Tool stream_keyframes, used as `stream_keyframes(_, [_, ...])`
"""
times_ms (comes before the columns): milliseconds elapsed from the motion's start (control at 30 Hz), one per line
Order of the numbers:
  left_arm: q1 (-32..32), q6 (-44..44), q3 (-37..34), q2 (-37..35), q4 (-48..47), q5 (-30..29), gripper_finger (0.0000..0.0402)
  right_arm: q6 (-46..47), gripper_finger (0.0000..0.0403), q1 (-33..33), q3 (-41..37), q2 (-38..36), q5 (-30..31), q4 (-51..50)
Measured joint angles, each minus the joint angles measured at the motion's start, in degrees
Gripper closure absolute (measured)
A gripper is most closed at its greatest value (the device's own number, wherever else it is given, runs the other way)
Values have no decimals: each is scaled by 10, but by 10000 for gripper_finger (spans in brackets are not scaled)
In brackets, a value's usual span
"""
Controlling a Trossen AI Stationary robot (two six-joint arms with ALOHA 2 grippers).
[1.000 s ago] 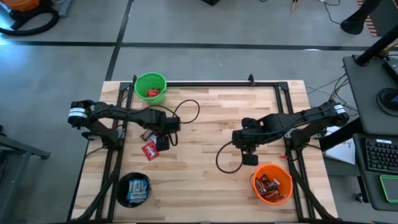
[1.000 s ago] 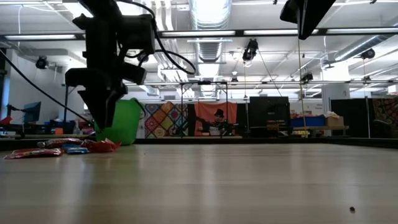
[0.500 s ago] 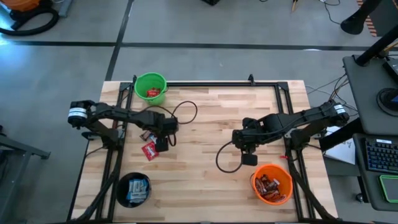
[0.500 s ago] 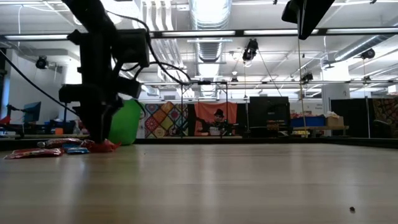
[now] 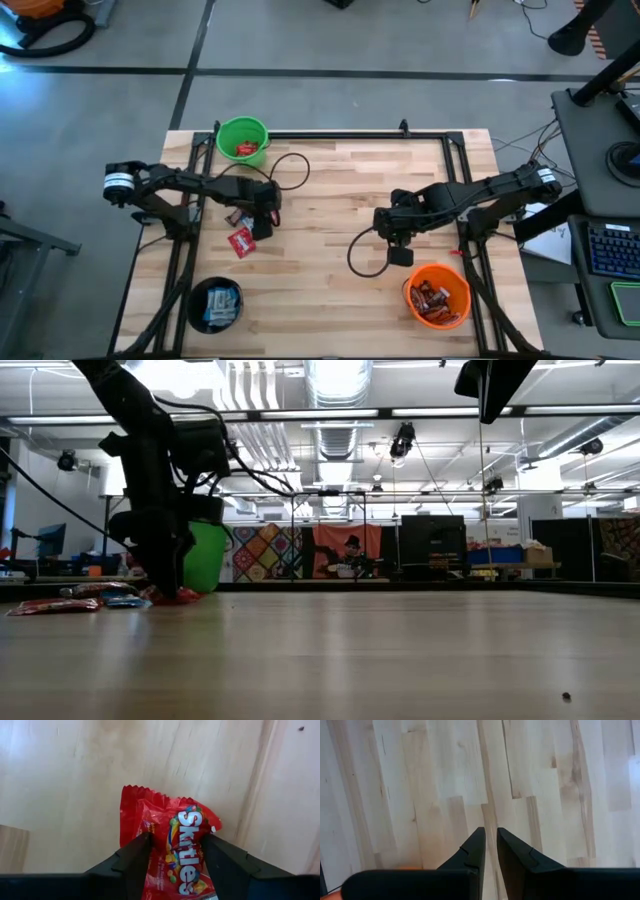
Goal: Sort candy
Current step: Put the red candy into the green bucket
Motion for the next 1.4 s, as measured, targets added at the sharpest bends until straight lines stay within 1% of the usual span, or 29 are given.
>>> stream_keyframes(200, [0,-3,0,1,-1,0,235,0,364,0,0,0,0,0])
stream_keyframes(367, [1,-12,-2,2,-1,-4,259,14,364,0,0,0,0,0])
stream_keyframes(500, [3,-21,-2,2,-5,-6,303,15,364,0,0,0,0,0])
stream_keyframes(667, [7,-44,-3,2,-5,-9,381,15,364,0,0,0,0,0])
stream_keyframes(700, [7,-47,-3,2,-5,-8,389,15,364,0,0,0,0,0])
stream_keyframes(900, [7,-60,17,6,-30,-3,397,14,364,0,0,0,0,0])
stream_keyframes(1100, [7,-49,77,9,-103,9,400,13,364,0,0,0,0,0])
stream_keyframes(1400, [7,-40,161,8,-158,-2,401,12,364,0,0,0,0,0])
